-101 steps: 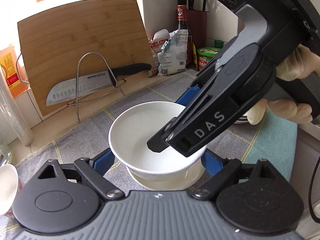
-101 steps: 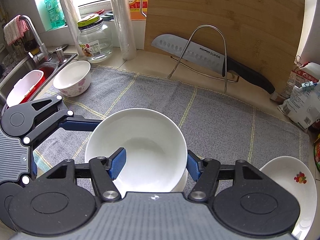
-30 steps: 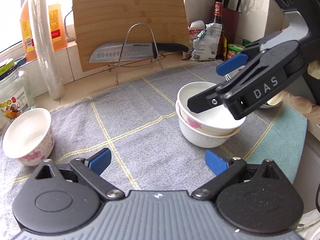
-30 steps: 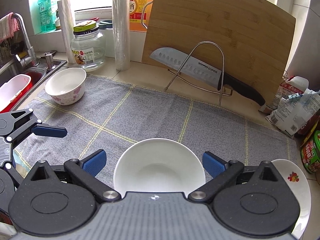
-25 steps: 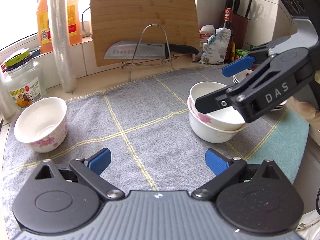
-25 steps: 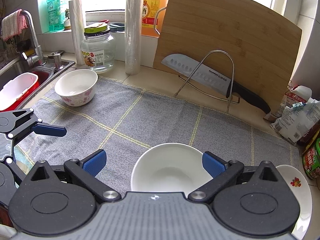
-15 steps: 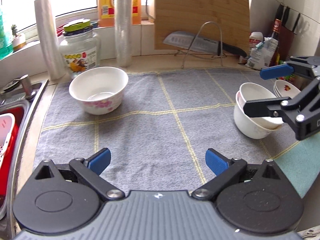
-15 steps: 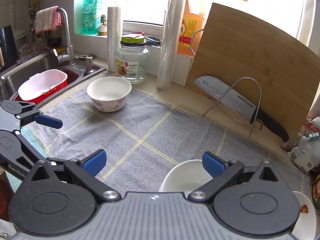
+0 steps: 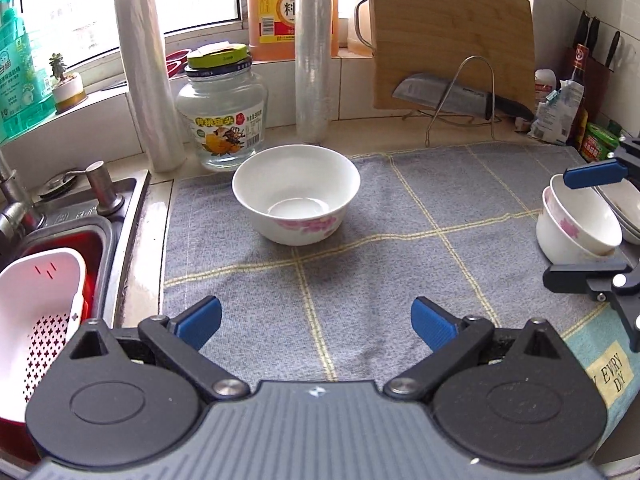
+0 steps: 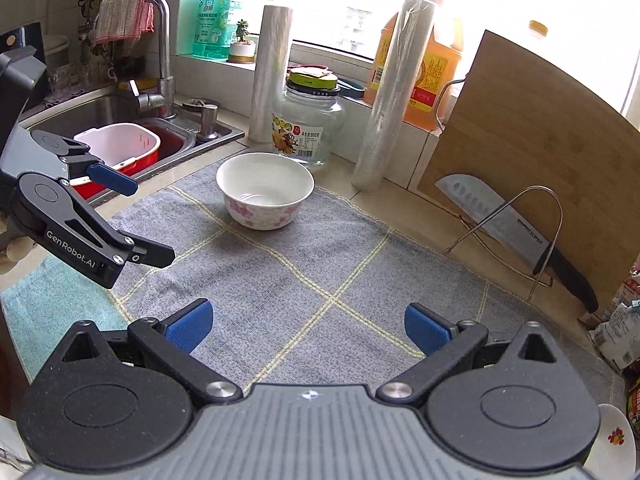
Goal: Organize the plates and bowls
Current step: 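Move the left gripper toward the pink-print bowl by the jar while the right gripper approaches it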
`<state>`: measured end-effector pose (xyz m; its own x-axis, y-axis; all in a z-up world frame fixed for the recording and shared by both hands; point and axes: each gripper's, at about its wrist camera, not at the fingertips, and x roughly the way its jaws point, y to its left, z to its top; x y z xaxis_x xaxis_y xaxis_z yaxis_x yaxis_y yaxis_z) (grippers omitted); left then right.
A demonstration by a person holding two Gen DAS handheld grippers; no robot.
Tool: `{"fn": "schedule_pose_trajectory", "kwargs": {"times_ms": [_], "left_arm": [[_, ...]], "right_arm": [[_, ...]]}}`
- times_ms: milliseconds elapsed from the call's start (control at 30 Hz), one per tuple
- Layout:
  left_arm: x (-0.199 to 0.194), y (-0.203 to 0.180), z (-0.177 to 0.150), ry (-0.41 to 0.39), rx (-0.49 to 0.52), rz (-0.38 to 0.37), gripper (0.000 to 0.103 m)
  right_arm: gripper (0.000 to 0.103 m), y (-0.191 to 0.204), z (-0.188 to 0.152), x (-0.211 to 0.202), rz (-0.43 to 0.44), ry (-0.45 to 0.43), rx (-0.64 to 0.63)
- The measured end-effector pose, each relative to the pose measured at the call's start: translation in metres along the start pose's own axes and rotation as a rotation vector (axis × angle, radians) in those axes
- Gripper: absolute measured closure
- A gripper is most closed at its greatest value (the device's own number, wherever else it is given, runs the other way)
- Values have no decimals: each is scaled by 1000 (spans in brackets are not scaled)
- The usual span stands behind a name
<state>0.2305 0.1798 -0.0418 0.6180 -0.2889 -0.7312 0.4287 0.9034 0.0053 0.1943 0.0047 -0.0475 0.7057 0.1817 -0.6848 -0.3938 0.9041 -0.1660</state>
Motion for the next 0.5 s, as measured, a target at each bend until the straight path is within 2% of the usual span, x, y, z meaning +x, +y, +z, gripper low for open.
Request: {"fn": "schedule_pose_trajectory", "kwargs": {"times_ms": [200, 367, 500], "left_arm": [[16, 47, 8, 22, 74, -134, 3], [26, 72, 21, 17, 129, -193, 3], [40, 81, 30, 32, 158, -227, 3]], "right_arm": [[0, 37, 13, 47, -32, 95, 47], [0, 56, 19, 78, -62, 168, 94], [0, 63, 24, 91, -79, 190, 96]]}}
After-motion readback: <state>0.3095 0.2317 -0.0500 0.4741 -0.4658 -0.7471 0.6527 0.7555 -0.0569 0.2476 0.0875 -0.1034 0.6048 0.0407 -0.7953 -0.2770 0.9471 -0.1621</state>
